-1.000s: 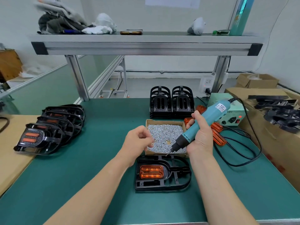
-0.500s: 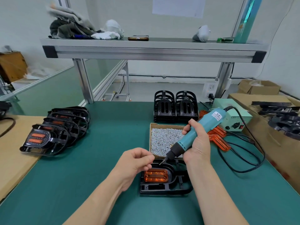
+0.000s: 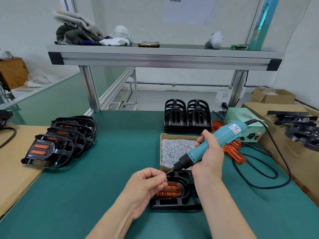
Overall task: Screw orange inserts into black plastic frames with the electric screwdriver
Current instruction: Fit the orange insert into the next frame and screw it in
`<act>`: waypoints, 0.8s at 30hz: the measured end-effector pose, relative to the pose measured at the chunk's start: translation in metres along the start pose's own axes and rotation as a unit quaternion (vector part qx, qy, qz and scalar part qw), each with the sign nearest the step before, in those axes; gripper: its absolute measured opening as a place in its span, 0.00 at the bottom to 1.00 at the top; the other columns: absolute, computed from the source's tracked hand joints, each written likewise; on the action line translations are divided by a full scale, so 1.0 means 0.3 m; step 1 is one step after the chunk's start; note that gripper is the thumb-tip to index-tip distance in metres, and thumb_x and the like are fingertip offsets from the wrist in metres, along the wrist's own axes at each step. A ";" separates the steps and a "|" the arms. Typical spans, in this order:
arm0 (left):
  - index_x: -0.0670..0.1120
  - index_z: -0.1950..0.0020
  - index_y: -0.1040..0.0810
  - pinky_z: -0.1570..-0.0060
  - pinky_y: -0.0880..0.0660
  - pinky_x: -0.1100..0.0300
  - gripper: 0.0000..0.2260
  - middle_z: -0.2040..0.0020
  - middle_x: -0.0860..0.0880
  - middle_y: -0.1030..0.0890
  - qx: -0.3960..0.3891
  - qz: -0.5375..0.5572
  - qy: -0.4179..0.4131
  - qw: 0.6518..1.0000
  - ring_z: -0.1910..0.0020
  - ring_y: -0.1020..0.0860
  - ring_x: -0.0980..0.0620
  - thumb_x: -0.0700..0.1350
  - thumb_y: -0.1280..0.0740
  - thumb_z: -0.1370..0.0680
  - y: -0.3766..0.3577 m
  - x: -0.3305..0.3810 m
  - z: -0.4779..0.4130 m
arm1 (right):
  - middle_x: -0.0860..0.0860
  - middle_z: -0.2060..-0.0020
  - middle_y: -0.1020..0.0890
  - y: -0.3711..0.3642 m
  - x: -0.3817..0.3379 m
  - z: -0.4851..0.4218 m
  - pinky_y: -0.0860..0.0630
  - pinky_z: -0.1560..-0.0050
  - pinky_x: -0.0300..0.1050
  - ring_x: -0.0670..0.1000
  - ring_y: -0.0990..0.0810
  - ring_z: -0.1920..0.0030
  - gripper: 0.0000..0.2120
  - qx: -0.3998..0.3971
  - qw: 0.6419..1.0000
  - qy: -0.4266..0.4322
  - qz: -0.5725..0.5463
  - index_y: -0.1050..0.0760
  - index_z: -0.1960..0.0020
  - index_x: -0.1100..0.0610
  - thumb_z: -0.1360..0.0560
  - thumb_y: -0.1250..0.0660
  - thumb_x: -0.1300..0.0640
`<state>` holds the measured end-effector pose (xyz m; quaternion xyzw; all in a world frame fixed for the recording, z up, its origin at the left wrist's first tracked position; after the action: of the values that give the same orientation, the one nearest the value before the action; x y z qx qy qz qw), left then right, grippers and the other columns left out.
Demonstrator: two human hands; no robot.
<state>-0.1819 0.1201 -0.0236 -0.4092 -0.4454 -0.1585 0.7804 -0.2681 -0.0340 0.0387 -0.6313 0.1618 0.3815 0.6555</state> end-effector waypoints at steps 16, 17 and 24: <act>0.43 0.63 0.18 0.63 0.21 0.64 0.06 0.64 0.44 0.19 0.056 -0.029 -0.103 0.993 0.65 0.19 0.51 0.32 0.26 0.30 -0.030 -0.026 0.036 | 0.47 0.73 0.23 -0.002 0.015 0.020 0.26 0.72 0.34 0.43 0.25 0.74 0.09 0.032 0.999 -0.004 0.005 0.27 0.52 0.55 0.26 0.27 0.60; 0.45 0.64 0.18 0.62 0.22 0.64 0.10 0.65 0.44 0.18 0.067 -0.075 -0.133 0.986 0.64 0.19 0.52 0.31 0.27 0.28 -0.035 -0.029 0.040 | 0.47 0.73 0.23 -0.001 0.017 0.017 0.26 0.72 0.34 0.43 0.25 0.74 0.09 0.042 0.999 -0.008 0.005 0.26 0.51 0.55 0.26 0.27 0.60; 0.51 0.63 0.20 0.60 0.20 0.58 0.15 0.64 0.47 0.18 0.088 -0.248 -0.284 0.922 0.63 0.19 0.49 0.30 0.29 0.25 -0.055 -0.032 0.051 | 0.46 0.73 0.22 0.019 0.030 0.002 0.26 0.71 0.36 0.44 0.24 0.74 0.11 0.088 0.994 -0.066 -0.009 0.24 0.47 0.55 0.28 0.27 0.58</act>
<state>-0.2058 0.1207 -0.0192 -0.2435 -0.7474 -0.1843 0.5901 -0.2664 -0.0312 0.0285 -0.5456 0.1456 0.4009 0.7214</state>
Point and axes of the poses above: each hand's wrist, its own z-axis away from the middle knuckle, its own y-axis out of the back of the hand, x = y × z, the point moved 2 cm from there along -z, towards the middle knuckle
